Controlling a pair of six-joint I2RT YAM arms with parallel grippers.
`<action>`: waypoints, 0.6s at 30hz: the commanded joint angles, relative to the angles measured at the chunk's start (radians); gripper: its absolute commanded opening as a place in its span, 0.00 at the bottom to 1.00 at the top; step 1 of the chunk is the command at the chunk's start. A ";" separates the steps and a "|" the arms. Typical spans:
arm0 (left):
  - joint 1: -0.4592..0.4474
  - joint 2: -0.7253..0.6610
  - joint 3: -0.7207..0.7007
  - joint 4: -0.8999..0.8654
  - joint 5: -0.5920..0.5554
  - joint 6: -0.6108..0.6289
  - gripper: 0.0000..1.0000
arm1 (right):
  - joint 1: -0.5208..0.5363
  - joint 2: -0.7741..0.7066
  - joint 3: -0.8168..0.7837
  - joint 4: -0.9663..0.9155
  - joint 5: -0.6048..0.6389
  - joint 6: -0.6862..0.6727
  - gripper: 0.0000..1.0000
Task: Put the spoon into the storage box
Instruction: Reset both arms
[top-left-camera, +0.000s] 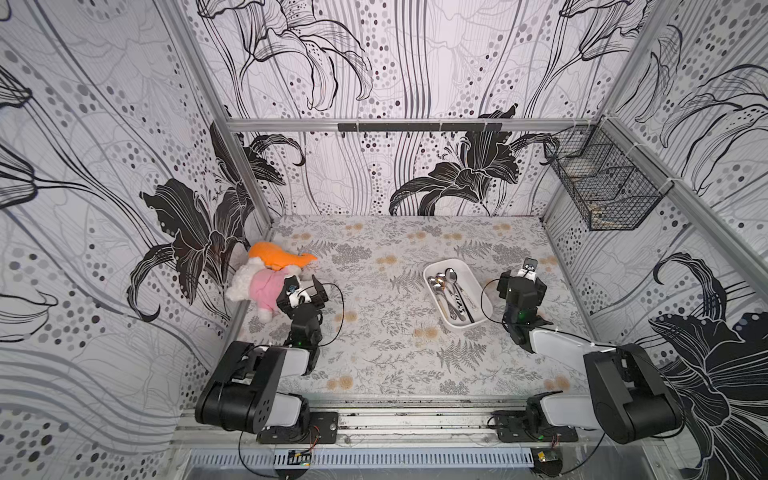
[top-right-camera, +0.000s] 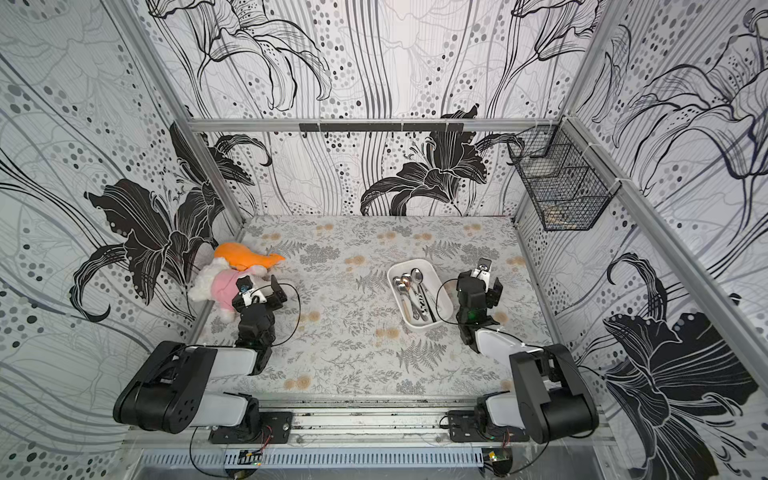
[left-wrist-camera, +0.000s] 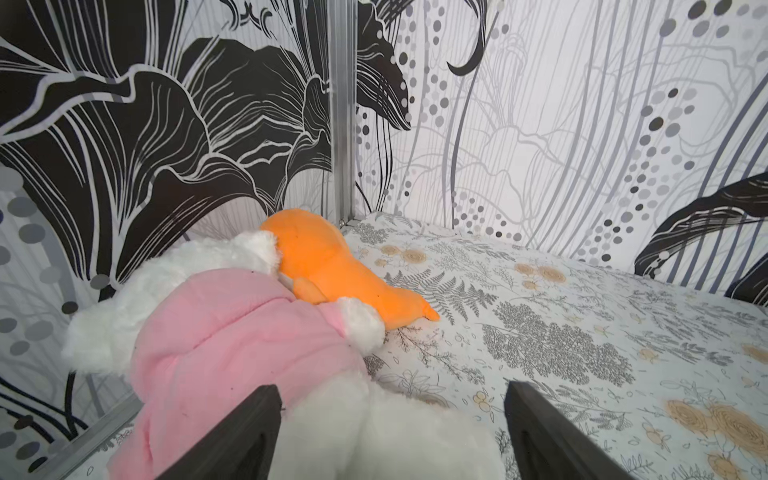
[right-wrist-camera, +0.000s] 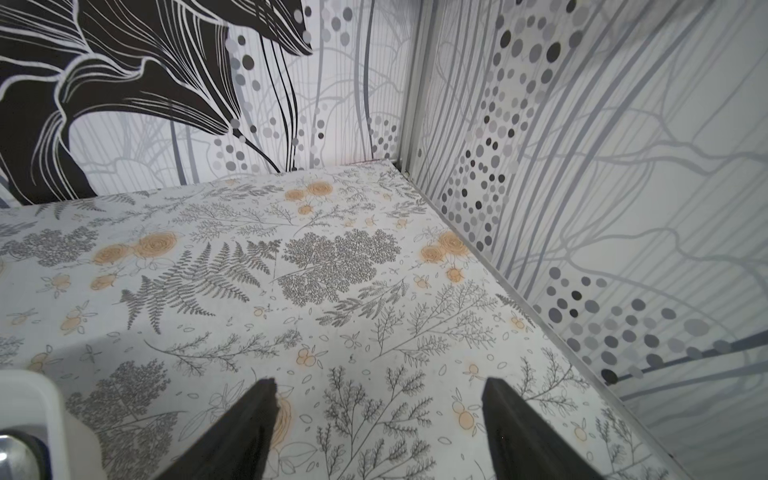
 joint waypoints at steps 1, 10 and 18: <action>0.005 0.056 -0.024 0.154 0.166 0.025 0.87 | -0.020 -0.013 -0.032 0.093 -0.057 -0.041 0.82; 0.001 0.063 -0.046 0.198 0.224 0.061 0.98 | -0.021 -0.137 -0.144 0.088 -0.080 -0.040 0.81; 0.001 0.061 -0.030 0.164 0.207 0.047 0.98 | -0.018 0.033 -0.200 0.351 -0.123 -0.195 0.75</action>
